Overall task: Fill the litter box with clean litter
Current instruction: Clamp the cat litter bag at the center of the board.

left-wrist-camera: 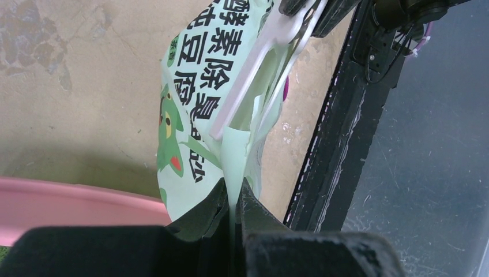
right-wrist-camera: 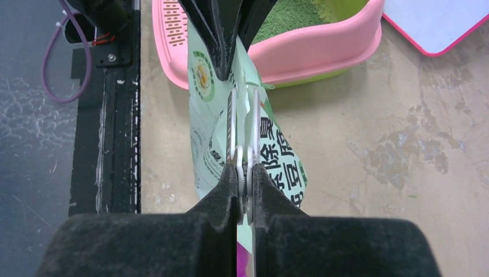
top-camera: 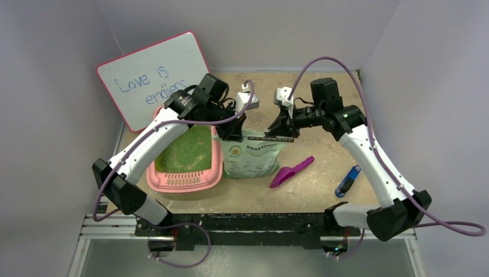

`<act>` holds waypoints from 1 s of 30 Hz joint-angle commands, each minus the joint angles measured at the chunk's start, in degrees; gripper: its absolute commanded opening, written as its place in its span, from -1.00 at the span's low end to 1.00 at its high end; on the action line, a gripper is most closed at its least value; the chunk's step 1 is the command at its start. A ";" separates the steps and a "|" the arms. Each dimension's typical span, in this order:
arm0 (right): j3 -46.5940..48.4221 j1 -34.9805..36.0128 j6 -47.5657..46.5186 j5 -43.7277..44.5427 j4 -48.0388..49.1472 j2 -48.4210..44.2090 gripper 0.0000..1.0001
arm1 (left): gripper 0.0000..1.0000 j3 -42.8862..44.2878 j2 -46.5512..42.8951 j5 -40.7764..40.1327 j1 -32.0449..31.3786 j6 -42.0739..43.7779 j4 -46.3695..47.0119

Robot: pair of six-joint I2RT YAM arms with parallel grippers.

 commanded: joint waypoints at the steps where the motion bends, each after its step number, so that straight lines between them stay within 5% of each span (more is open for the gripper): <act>1: -5.17 -0.06 -0.50 -1.23 6.63 -3.45 -1.00 | -1.00 3.78 -5.65 5.89 -0.55 -1.82 7.74; 5: -11.65 -0.09 2.87 -1.10 19.39 -5.23 -1.00 | -1.00 4.09 -5.69 6.32 -0.52 -1.83 7.87; 14: -14.03 -1.15 0.94 -2.88 23.66 -4.06 -1.00 | -1.00 4.24 -5.75 6.98 -0.89 -2.73 8.99; 20: -25.12 -10.41 10.82 -14.44 41.20 -5.83 -1.00 | -1.00 3.45 -6.13 7.76 -1.18 -2.97 9.86; 30: -30.42 -10.51 15.21 -15.38 51.24 -7.27 -1.00 | -1.00 3.36 -5.66 7.16 -1.42 -3.09 10.03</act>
